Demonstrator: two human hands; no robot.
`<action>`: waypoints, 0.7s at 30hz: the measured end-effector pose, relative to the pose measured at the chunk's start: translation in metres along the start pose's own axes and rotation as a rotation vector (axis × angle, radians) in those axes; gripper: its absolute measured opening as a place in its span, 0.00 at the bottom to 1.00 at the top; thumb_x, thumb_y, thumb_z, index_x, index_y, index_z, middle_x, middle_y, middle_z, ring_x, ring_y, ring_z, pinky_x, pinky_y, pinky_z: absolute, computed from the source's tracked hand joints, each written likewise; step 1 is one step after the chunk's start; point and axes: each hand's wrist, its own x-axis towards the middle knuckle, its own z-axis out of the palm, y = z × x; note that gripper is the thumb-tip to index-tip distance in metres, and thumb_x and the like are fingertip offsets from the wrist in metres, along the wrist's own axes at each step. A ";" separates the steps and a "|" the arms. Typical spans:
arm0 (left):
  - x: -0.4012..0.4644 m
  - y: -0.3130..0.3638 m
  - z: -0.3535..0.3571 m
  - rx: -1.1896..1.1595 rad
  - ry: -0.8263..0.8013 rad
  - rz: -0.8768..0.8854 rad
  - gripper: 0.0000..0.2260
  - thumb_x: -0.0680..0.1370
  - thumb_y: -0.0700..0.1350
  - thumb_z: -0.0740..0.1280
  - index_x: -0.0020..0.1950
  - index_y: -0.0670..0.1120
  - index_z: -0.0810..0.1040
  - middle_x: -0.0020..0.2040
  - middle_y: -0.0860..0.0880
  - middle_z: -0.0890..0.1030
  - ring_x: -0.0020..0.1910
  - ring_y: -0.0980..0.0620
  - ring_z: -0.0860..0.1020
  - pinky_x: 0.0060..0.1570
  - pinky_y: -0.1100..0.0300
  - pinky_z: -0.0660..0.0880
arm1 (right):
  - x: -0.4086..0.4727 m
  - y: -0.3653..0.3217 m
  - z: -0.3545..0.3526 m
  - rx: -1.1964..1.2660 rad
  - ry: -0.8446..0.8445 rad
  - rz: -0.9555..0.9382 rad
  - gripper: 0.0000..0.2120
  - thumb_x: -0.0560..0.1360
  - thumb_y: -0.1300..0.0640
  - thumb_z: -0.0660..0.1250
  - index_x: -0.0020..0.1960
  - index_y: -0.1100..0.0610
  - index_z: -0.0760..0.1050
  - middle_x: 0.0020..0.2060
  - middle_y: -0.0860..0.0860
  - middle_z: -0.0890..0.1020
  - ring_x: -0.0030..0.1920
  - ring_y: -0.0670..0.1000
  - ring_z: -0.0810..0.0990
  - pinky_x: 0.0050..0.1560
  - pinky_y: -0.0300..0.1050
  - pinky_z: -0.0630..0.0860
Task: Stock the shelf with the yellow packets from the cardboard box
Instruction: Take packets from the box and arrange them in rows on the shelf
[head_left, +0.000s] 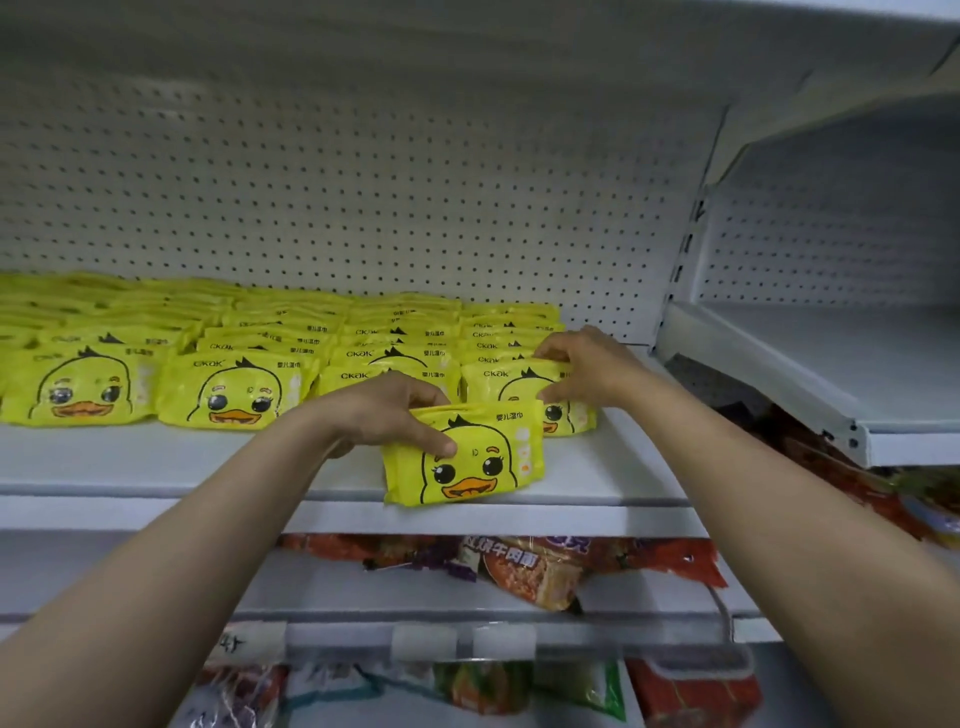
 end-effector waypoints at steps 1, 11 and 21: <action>0.001 0.002 0.003 -0.004 0.009 -0.003 0.13 0.67 0.46 0.79 0.49 0.47 0.83 0.50 0.51 0.85 0.55 0.51 0.80 0.63 0.53 0.72 | 0.000 0.001 -0.001 -0.027 0.012 -0.026 0.30 0.64 0.44 0.80 0.63 0.44 0.76 0.58 0.48 0.78 0.61 0.49 0.75 0.59 0.47 0.74; 0.021 0.030 0.022 0.008 0.138 0.016 0.15 0.65 0.45 0.81 0.46 0.47 0.78 0.44 0.53 0.81 0.45 0.56 0.76 0.42 0.61 0.68 | -0.039 -0.045 -0.033 0.322 -0.326 -0.192 0.27 0.66 0.43 0.79 0.62 0.44 0.76 0.53 0.43 0.84 0.55 0.42 0.81 0.61 0.44 0.77; 0.056 0.040 0.039 -0.121 0.377 0.185 0.13 0.70 0.47 0.78 0.51 0.47 0.80 0.48 0.52 0.82 0.50 0.56 0.79 0.51 0.60 0.72 | -0.040 -0.014 -0.038 0.027 -0.154 -0.183 0.17 0.64 0.45 0.80 0.48 0.45 0.76 0.39 0.42 0.78 0.41 0.44 0.74 0.35 0.38 0.66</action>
